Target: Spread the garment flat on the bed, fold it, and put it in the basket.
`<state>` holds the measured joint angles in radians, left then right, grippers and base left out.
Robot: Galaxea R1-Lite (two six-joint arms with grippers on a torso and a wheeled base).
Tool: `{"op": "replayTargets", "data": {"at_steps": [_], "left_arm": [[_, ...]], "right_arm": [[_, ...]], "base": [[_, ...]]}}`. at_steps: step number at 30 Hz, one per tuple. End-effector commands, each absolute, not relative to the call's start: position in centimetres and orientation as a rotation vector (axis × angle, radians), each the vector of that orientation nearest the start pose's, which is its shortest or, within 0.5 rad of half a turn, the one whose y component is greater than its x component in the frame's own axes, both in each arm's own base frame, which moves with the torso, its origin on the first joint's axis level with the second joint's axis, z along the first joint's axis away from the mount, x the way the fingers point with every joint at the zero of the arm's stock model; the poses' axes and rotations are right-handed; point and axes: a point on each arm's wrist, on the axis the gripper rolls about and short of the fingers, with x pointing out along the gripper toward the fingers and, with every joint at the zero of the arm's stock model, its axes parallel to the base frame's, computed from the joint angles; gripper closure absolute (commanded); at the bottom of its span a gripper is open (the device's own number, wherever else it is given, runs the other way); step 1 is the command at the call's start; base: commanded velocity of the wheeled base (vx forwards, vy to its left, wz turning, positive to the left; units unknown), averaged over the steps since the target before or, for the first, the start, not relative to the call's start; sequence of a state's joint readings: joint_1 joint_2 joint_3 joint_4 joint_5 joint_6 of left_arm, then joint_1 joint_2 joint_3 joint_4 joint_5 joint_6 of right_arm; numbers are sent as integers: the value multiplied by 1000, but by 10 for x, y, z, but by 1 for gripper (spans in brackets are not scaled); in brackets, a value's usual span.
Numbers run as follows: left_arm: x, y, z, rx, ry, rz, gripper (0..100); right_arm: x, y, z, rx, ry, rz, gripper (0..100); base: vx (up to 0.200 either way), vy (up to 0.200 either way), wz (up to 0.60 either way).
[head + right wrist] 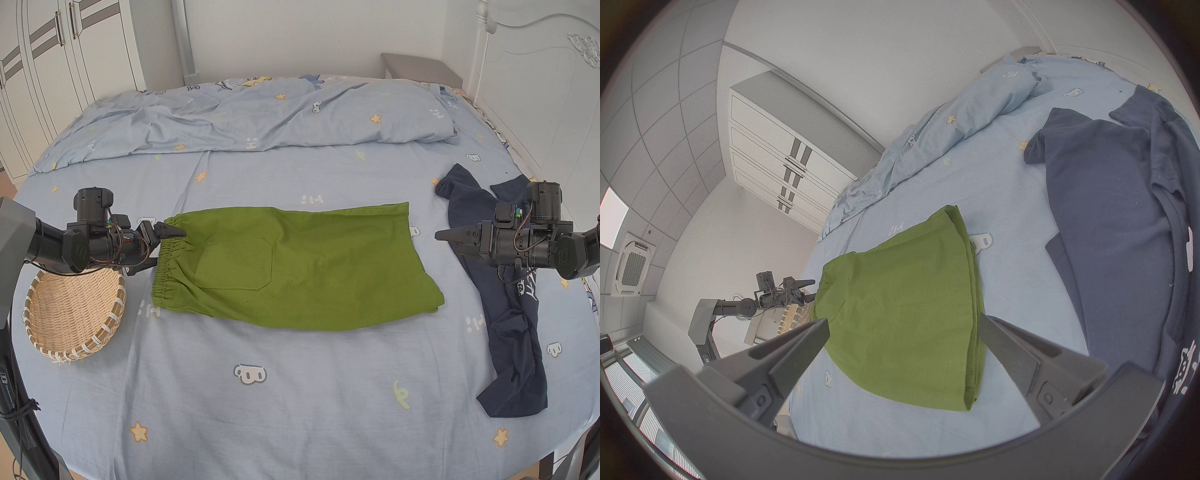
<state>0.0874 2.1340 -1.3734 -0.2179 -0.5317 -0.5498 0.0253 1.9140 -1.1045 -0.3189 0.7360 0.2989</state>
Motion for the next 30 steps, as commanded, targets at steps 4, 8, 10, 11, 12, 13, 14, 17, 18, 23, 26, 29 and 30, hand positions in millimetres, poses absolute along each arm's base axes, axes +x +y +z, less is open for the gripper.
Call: {"op": "replayTargets", "data": {"at_steps": [4,8,10,11,12,13,14,17,18,23,26,29,30], "left_arm": [[418,20,120,-691,637,-295,0],[420,21,114,-692,649,-290,0],[420,22,112,-680,649,-290,0],[421,24,108,-653,652,-295,0],[421,25,107,-644,652,-294,0],[422,25,104,-642,657,-294,0],[422,26,103,-642,658,-292,0],[424,26,97,-644,670,-289,0],[424,26,97,-644,670,-291,0],[425,24,97,-694,690,-357,0],[426,22,87,-739,733,-425,0],[428,21,81,-743,741,-428,0],[428,21,81,-743,741,-428,0]], "right_arm": [[360,25,164,453,578,674,0],[360,25,164,452,579,675,0],[360,25,164,452,579,675,0],[360,25,164,451,579,676,0],[360,25,164,451,579,676,0],[360,25,163,452,580,676,0],[360,25,163,452,580,676,0],[360,26,163,451,581,677,0],[360,26,163,451,581,677,0],[360,26,163,452,582,677,0],[360,27,162,452,586,679,0],[360,27,162,452,586,679,0],[360,27,162,452,586,679,0]], "base": [[0,0,0],[0,0,0],[0,0,0],[0,0,0],[0,0,0],[0,0,0],[0,0,0],[0,0,0],[0,0,0],[0,0,0],[0,0,0],[0,0,0],[0,0,0]]}}
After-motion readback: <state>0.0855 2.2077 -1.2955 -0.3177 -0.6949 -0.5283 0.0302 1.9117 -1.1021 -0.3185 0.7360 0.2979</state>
